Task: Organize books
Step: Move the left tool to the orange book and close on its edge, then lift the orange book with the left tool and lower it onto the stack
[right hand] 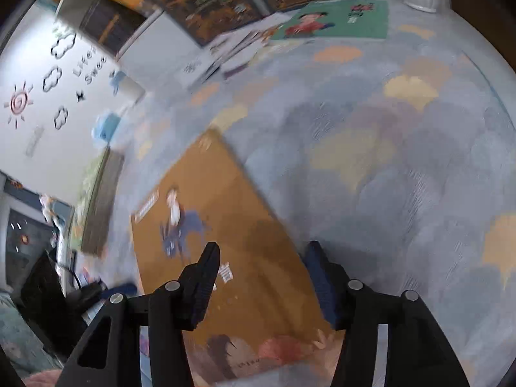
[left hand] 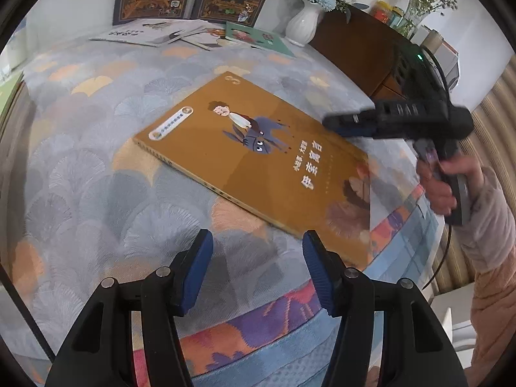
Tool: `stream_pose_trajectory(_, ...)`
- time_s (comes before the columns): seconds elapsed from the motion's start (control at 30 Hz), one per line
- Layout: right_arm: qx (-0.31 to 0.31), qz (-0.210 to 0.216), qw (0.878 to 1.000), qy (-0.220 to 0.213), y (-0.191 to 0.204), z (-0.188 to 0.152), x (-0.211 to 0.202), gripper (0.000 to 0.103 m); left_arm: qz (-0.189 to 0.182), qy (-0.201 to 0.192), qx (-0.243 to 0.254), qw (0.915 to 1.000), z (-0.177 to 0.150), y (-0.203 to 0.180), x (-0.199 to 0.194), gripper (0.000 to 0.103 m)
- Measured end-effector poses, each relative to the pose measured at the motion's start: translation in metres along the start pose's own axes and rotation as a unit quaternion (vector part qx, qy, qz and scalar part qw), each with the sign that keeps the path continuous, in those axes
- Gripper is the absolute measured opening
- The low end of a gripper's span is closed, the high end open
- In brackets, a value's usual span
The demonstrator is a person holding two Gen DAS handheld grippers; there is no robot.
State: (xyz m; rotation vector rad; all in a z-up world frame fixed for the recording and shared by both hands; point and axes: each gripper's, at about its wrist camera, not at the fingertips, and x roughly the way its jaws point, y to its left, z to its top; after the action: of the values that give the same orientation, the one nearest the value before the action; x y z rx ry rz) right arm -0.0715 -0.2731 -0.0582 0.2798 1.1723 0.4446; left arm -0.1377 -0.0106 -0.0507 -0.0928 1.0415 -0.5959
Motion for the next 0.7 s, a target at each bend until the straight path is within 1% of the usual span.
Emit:
stream_pose_trajectory(0.03,-0.018,-0.008,1.0,0.007,0.01,-0.006,0.001,0.056,0.0,0.002,-0.002,1.0,0.0,0.003,-0.002,0.056)
stream_pose_trajectory(0.07,-0.029,0.004,0.999,0.025,0.021,-0.015,0.003,0.056,0.006,0.003,-0.004,1.0,-0.002,0.007,-0.005,0.056)
stream_pose_trajectory(0.1,-0.034,0.031,0.998,0.045,0.029,-0.023,0.006,0.056,0.009,0.005,-0.007,0.9999,-0.003,0.014,-0.007,0.056)
stream_pose_trajectory(0.13,-0.045,0.066,0.995,0.062,0.038,-0.031,0.007,0.056,-0.001,0.008,-0.011,0.9999,-0.004,0.02,-0.009,0.055)
stream_pose_trajectory(0.17,-0.053,0.096,0.991,0.08,0.043,-0.037,0.01,0.056,-0.017,0.01,-0.021,0.9996,-0.004,0.028,-0.011,0.058)
stream_pose_trajectory(0.2,-0.06,0.103,0.989,0.093,0.045,-0.042,0.014,0.056,-0.022,0.01,-0.028,0.9993,-0.004,0.033,-0.011,0.054)
stream_pose_trajectory(0.23,-0.072,0.101,0.989,0.083,0.046,-0.044,0.015,0.056,-0.042,0.017,-0.038,0.9983,-0.002,0.04,-0.011,0.054)
stream_pose_trajectory(0.27,-0.078,0.108,0.988,0.075,0.044,-0.043,0.015,0.056,-0.055,0.02,-0.045,0.9973,0.0,0.045,-0.012,0.054)
stream_pose_trajectory(0.3,-0.072,0.122,0.987,0.071,0.04,-0.041,0.016,0.055,-0.059,0.02,-0.05,0.9968,0.001,0.047,-0.011,0.053)
stream_pose_trajectory(0.33,-0.05,0.15,0.985,0.065,0.03,-0.036,0.019,0.055,-0.06,0.019,-0.053,0.9966,0.001,0.049,-0.011,0.05)
stream_pose_trajectory(0.4,-0.026,0.185,0.98,0.063,0.018,-0.035,0.021,0.055,-0.054,0.018,-0.051,0.9971,0.001,0.048,-0.01,0.05)
stream_pose_trajectory(0.47,-0.02,0.2,0.977,0.067,0.011,-0.033,0.021,0.046,-0.042,0.02,-0.047,0.9978,0.003,0.045,-0.009,0.049)
stream_pose_trajectory(0.5,-0.018,0.196,0.978,0.069,0.01,-0.032,0.022,0.035,-0.032,0.02,-0.046,0.9982,0.004,0.044,-0.008,0.046)
stream_pose_trajectory(0.53,-0.018,0.192,0.979,0.07,0.008,-0.03,0.023,0.029,-0.024,0.018,-0.047,0.9985,0.006,0.045,-0.007,0.039)
stream_pose_trajectory(0.6,-0.024,0.2,0.977,0.07,0.004,-0.026,0.025,0.022,-0.016,0.01,-0.056,0.9982,0.011,0.05,-0.004,0.033)
stream_pose_trajectory(0.7,-0.021,0.222,0.972,0.068,-0.004,-0.025,0.028,0.017,-0.033,0.011,-0.068,0.9971,0.013,0.061,-0.003,0.029)
